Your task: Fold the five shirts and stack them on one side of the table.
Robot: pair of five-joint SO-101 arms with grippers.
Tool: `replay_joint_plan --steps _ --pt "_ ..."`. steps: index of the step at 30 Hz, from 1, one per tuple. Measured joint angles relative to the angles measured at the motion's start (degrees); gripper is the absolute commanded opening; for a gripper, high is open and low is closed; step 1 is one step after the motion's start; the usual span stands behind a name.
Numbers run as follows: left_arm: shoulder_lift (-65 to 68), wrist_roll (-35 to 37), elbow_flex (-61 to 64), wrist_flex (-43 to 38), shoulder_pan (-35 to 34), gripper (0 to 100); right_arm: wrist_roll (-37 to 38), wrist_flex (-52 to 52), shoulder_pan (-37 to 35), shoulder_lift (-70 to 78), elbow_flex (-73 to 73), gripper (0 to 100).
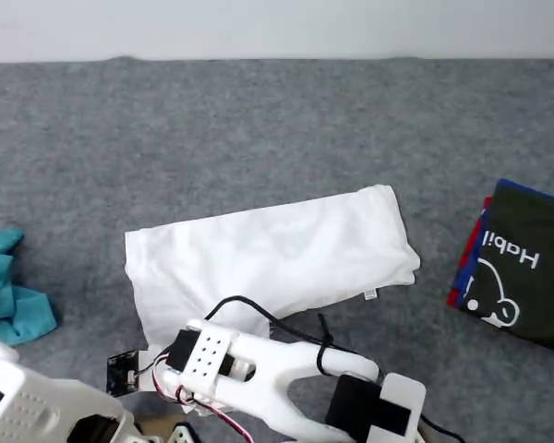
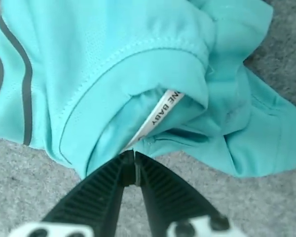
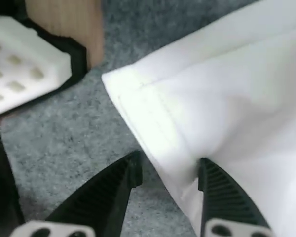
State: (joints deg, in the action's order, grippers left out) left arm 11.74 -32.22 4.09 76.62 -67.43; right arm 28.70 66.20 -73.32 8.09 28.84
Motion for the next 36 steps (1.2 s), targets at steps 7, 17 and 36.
replay_joint_plan --steps 7,17,36 --pt "0.00 0.00 0.00 0.09 0.00 1 0.00 -1.58 0.62 0.00 -0.62 3.2" --pt "0.00 0.00 0.00 0.53 0.00 1 0.00 -2.73 0.97 0.00 -0.53 1.7" --pt "0.00 0.00 0.00 0.53 0.00 1 1.93 4.40 13.63 -0.26 -16.53 1.0"
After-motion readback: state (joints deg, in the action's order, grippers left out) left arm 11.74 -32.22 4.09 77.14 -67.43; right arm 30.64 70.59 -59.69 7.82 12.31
